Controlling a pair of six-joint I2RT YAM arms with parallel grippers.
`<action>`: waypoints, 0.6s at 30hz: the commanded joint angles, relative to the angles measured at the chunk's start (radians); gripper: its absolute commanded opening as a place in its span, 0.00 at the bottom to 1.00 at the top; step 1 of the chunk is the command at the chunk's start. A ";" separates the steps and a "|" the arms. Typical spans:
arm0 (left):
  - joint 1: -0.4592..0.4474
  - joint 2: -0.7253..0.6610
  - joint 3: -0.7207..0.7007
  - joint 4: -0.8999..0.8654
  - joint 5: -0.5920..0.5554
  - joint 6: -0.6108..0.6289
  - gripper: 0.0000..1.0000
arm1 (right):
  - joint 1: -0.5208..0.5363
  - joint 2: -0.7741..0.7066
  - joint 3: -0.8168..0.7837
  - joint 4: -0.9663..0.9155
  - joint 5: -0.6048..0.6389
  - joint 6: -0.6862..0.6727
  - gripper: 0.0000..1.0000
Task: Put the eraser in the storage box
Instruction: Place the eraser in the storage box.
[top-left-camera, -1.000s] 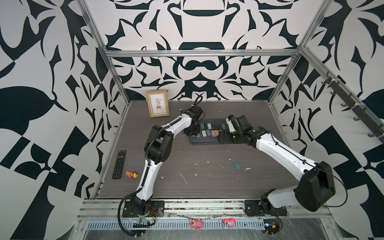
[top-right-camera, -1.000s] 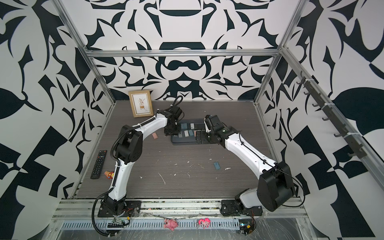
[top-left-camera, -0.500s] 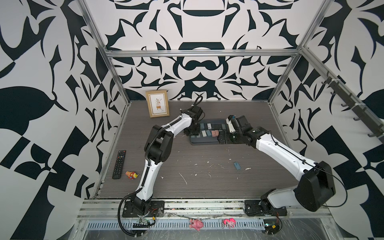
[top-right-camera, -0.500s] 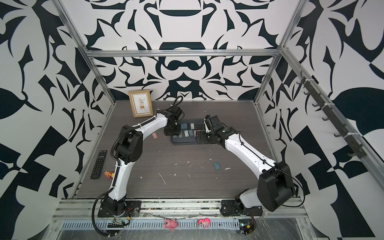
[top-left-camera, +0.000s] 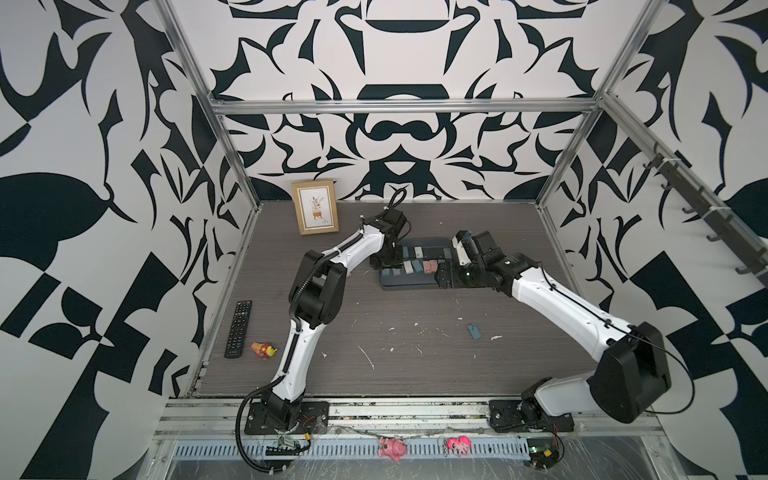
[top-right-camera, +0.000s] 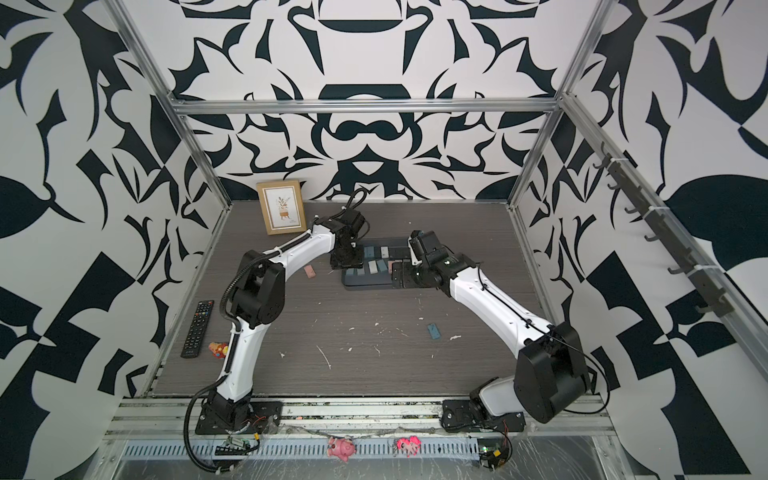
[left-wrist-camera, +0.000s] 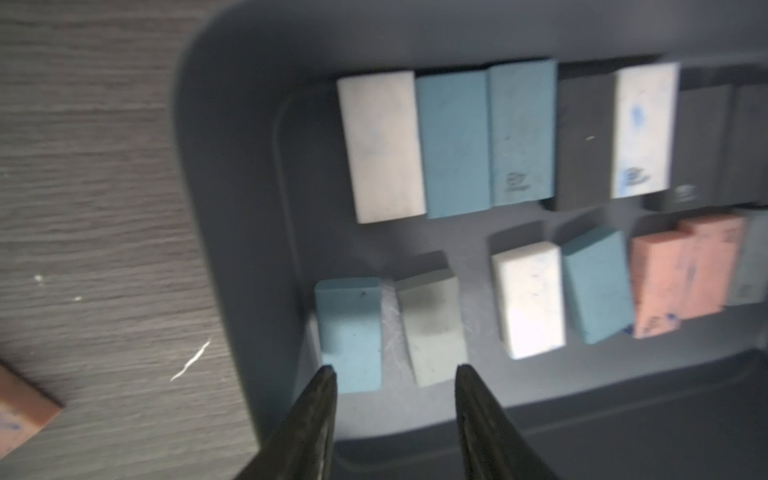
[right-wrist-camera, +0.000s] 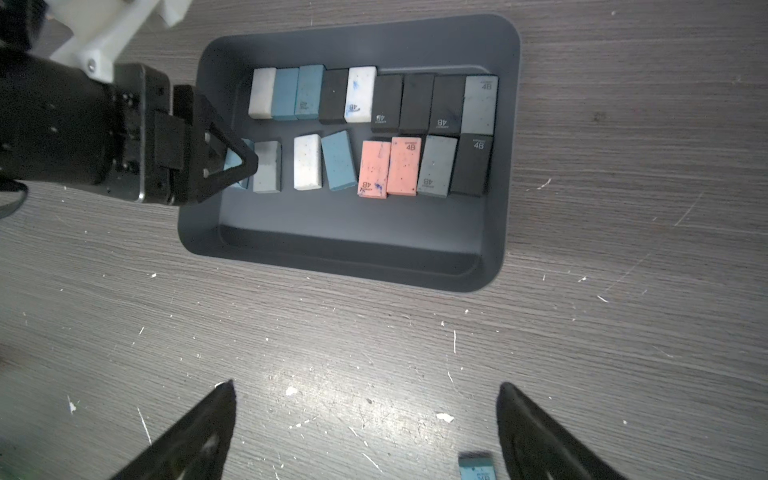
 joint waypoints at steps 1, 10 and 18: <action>-0.009 -0.077 0.031 0.003 0.045 -0.006 0.55 | -0.010 -0.023 0.009 -0.023 0.021 0.002 0.99; -0.052 -0.237 -0.017 0.109 0.116 -0.024 0.90 | -0.073 -0.082 -0.063 -0.092 0.027 0.022 0.99; -0.080 -0.446 -0.250 0.275 0.173 -0.080 0.99 | -0.104 -0.130 -0.213 -0.125 0.029 0.051 0.97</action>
